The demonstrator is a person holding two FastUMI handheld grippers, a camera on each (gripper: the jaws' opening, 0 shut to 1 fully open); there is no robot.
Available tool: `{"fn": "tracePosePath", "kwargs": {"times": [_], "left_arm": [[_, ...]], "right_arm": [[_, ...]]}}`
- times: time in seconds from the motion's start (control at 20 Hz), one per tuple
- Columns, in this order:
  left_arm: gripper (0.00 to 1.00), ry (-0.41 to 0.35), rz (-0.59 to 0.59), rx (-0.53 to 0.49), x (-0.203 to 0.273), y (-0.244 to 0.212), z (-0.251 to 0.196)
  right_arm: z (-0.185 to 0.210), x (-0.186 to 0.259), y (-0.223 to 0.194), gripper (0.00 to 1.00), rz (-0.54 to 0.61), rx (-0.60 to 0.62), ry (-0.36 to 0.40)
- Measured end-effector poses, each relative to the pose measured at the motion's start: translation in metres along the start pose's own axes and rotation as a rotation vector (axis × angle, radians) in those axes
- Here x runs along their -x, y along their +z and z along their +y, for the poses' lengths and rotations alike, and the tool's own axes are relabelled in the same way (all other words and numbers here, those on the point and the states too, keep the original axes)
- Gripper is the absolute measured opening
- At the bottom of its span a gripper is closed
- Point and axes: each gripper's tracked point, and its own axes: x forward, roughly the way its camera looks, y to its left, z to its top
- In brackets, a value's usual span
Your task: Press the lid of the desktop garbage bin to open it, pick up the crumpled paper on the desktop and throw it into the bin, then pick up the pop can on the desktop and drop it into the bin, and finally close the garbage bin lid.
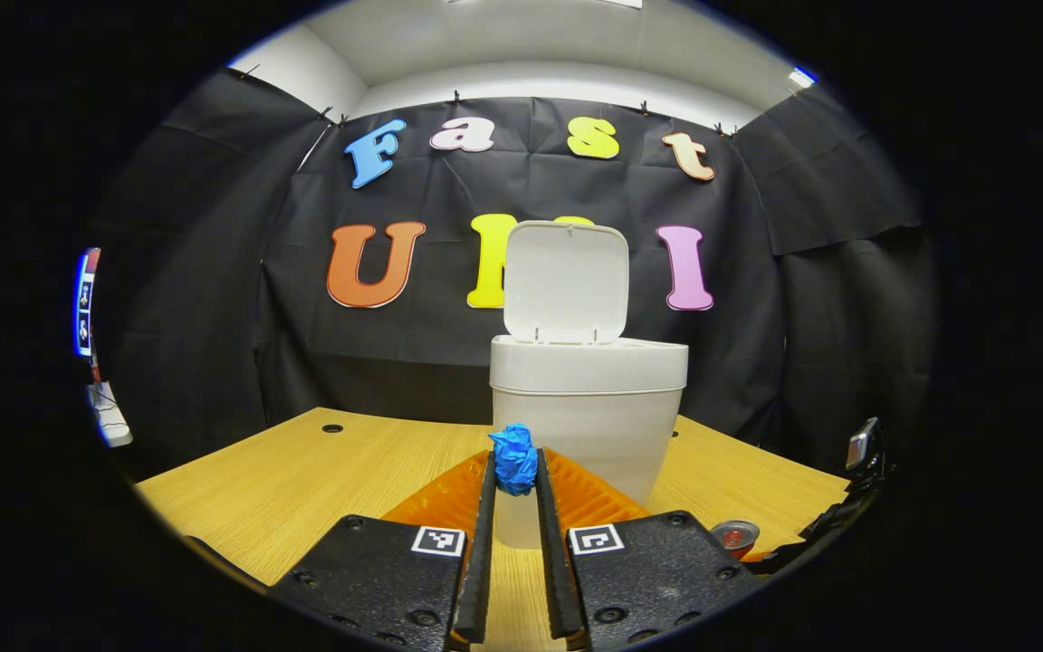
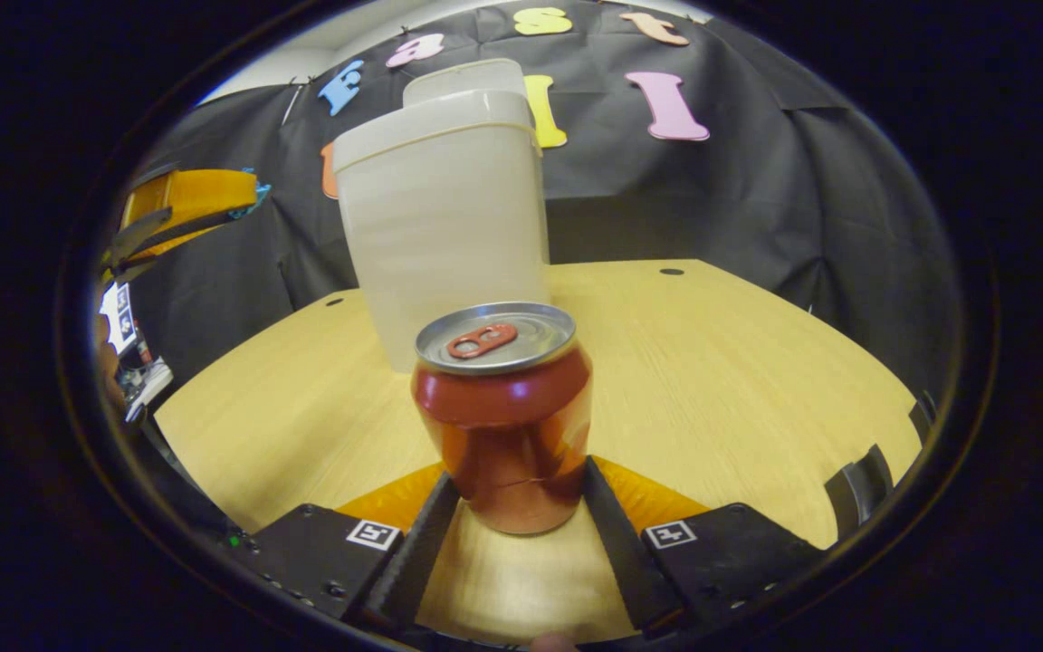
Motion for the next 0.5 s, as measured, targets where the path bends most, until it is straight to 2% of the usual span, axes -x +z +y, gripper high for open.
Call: {"fn": "tracePosePath", "kwargs": {"times": [0.15,0.5], "left_arm": [[0.28,-0.018,-0.013,0.015,-0.006,0.015,-0.007],[0.28,-0.053,-0.116,-0.048,-0.038,0.084,-0.021]], "right_arm": [[-0.004,0.006,0.015,0.81,-0.045,0.025,0.01],[-0.029,0.019,0.05,0.81,-0.147,0.021,-0.004]]}}
